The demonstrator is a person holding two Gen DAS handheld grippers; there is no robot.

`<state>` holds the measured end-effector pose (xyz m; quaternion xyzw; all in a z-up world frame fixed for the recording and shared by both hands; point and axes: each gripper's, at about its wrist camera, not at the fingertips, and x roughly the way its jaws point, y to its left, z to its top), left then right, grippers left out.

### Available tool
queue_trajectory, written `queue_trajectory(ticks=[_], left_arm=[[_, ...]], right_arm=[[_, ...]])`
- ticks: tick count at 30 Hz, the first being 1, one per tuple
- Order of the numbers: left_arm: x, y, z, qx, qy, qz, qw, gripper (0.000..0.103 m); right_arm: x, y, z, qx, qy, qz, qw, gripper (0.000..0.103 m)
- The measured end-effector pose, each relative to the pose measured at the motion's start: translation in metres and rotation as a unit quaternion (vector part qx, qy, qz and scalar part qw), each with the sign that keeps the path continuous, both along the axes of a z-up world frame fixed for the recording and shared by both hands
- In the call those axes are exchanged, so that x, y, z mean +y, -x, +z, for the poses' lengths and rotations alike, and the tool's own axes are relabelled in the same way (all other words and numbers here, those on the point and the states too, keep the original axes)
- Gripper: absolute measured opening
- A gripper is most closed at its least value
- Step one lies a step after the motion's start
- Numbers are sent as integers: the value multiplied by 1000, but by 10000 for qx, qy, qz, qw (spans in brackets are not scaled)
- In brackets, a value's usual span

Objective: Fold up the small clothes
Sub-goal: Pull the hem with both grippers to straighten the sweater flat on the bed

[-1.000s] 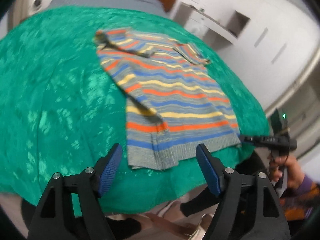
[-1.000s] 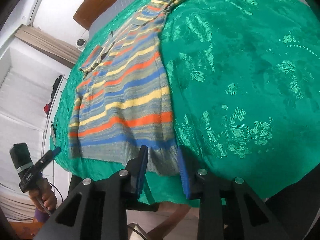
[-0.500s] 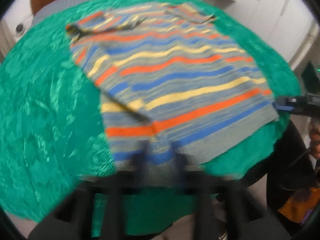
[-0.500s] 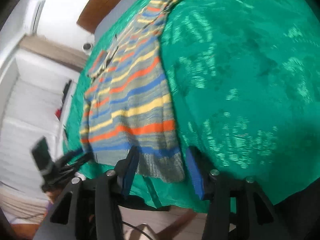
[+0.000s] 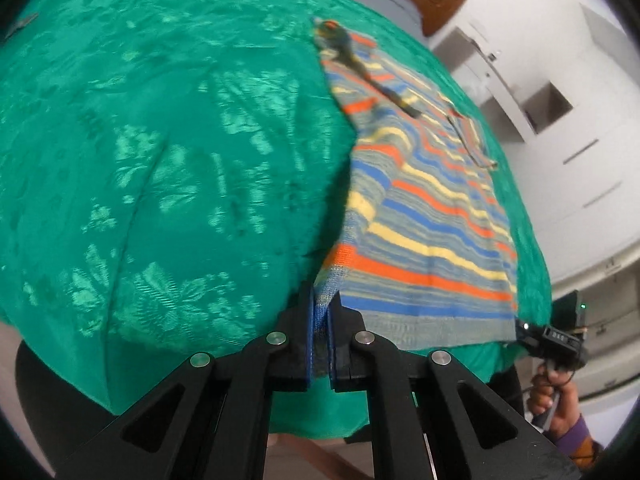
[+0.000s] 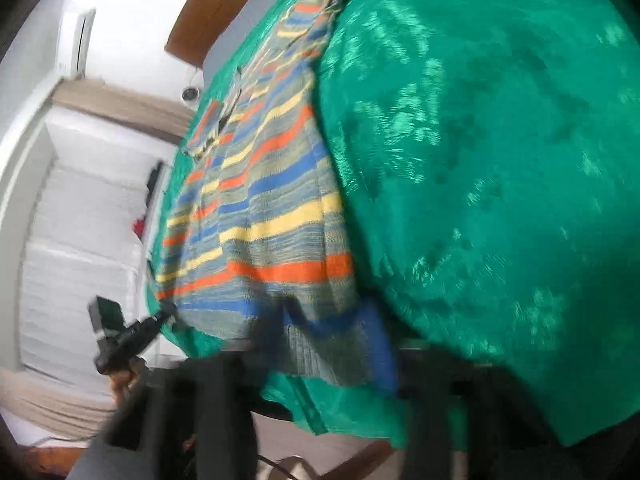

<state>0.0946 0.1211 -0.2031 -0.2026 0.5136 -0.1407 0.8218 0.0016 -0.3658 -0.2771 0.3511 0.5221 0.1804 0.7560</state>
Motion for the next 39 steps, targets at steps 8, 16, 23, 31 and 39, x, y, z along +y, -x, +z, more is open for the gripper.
queue_trajectory(ticks=[8, 16, 23, 31, 39], left_arm=[[-4, 27, 17, -10, -125, -484, 9987, 3], [-13, 11, -27, 492, -561, -247, 9969, 3], [-14, 13, -37, 430, -528, -183, 9975, 3], [-15, 14, -40, 373, -624, -201, 9972, 3], [-20, 13, -44, 322, -685, -169, 9970, 3]], right_arm=[[-8, 28, 74, -263, 1147, 111, 9930, 4], [10, 15, 17, 336, 1930, 337, 9800, 4], [9, 17, 14, 361, 1909, 283, 9805, 4], [12, 16, 3, 381, 1922, 233, 9803, 4], [8, 21, 2, 336, 1837, 133, 9823, 4]])
